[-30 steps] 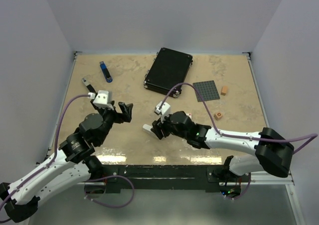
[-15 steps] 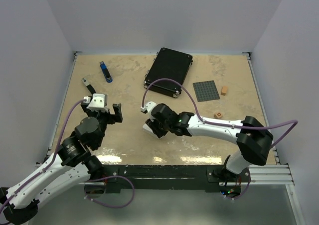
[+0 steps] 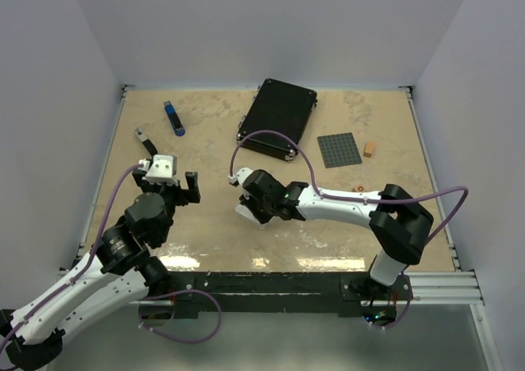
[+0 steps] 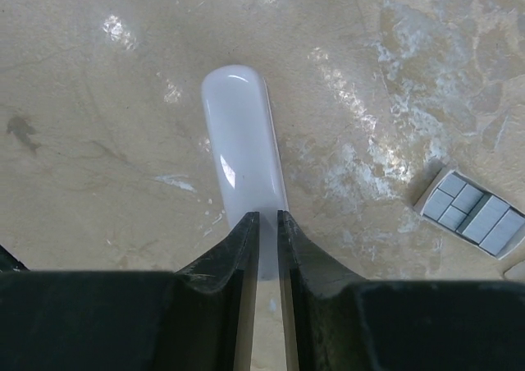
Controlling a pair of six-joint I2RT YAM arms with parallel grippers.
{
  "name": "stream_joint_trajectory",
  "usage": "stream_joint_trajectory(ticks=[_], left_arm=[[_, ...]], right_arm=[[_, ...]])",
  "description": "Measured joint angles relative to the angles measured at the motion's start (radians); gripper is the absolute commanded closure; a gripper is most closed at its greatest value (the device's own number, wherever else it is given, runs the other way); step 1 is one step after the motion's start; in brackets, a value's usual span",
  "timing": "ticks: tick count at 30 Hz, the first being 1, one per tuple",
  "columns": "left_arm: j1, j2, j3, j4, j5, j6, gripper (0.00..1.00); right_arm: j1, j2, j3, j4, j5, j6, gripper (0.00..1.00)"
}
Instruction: Load the staples into the stapler
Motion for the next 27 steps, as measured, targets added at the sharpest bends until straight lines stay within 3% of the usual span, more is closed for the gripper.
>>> stream_joint_trajectory(ticks=[4,8,14,20,27], left_arm=[[0.001,0.000,0.000,0.000,-0.003,0.000,0.08],[0.002,0.000,0.000,0.000,-0.006,0.000,0.08],[0.002,0.000,0.000,-0.002,-0.017,0.000,0.08],[0.003,0.000,0.000,-0.007,-0.021,0.000,0.07],[0.008,0.000,0.000,-0.008,-0.021,-0.001,0.07]], right_arm=[[-0.001,0.006,0.000,0.027,-0.001,0.008,0.76],[0.000,-0.018,0.008,0.005,0.000,0.022,0.55],[0.002,-0.088,0.087,-0.123,0.003,0.031,0.32],[0.002,-0.130,0.119,-0.145,0.003,0.028,0.24],[0.002,-0.080,0.074,-0.139,-0.002,0.031,0.24]])
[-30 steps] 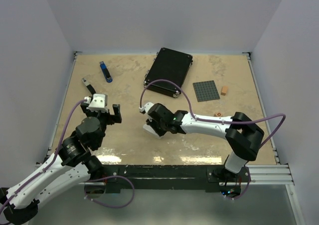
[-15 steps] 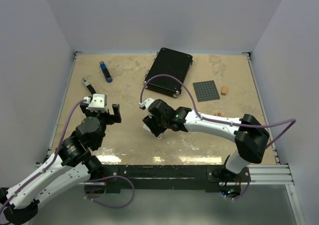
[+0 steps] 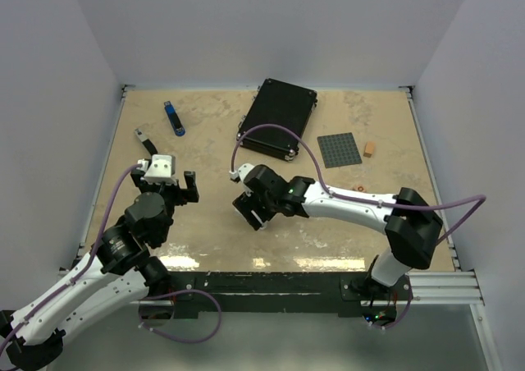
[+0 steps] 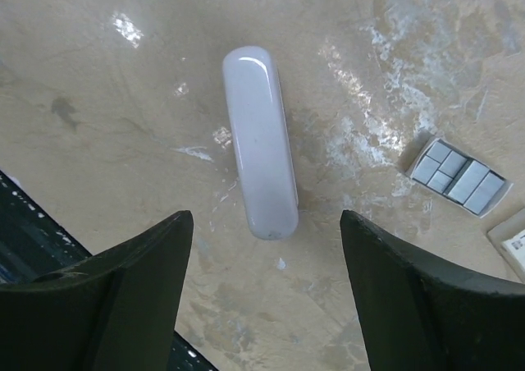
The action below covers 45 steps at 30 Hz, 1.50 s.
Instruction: Load the staples into the stapler
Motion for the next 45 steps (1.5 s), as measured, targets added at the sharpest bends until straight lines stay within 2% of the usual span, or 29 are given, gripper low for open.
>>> stream_joint_trajectory(ticks=[6,7,11,16,23,27,30,31,34,40,43,45], left_arm=[[0.006,0.000,0.000,0.000,0.000,0.000,0.07],[0.006,0.000,0.000,0.000,0.000,0.000,0.07],[0.007,0.000,0.000,-0.002,-0.001,0.000,0.07],[0.010,-0.003,0.000,-0.005,-0.003,0.000,0.07],[0.019,-0.001,0.000,-0.008,-0.003,-0.001,0.07],[0.031,0.011,0.000,-0.008,-0.002,-0.001,0.07],[0.045,0.018,0.000,-0.009,-0.002,-0.001,0.07],[0.049,0.019,0.000,-0.009,-0.002,-0.001,0.07],[0.071,0.025,0.000,-0.008,0.002,-0.001,0.07],[0.111,0.045,-0.003,-0.006,0.029,-0.001,0.05],[0.132,0.070,-0.004,-0.003,0.046,-0.004,0.04],[0.150,0.098,-0.004,0.003,0.056,-0.010,0.00]], right_arm=[[0.000,0.098,-0.005,0.024,-0.006,0.001,0.38],[0.000,0.113,-0.005,0.030,-0.008,0.001,0.46],[0.000,0.167,-0.005,0.050,-0.016,0.002,0.68],[-0.005,0.214,0.040,0.048,-0.005,0.000,0.71],[-0.086,0.389,0.272,0.032,0.005,-0.041,0.70],[-0.153,0.553,0.511,0.004,0.009,-0.080,0.66],[-0.192,0.640,0.645,-0.015,0.013,-0.097,0.54],[-0.202,0.672,0.695,-0.012,0.016,-0.104,0.44],[-0.222,0.739,0.798,-0.009,0.032,-0.119,0.30],[-0.237,0.683,0.768,-0.011,0.034,-0.131,0.11],[-0.236,0.531,0.645,-0.002,0.041,-0.129,0.02],[-0.236,0.372,0.528,0.023,0.064,-0.126,0.01]])
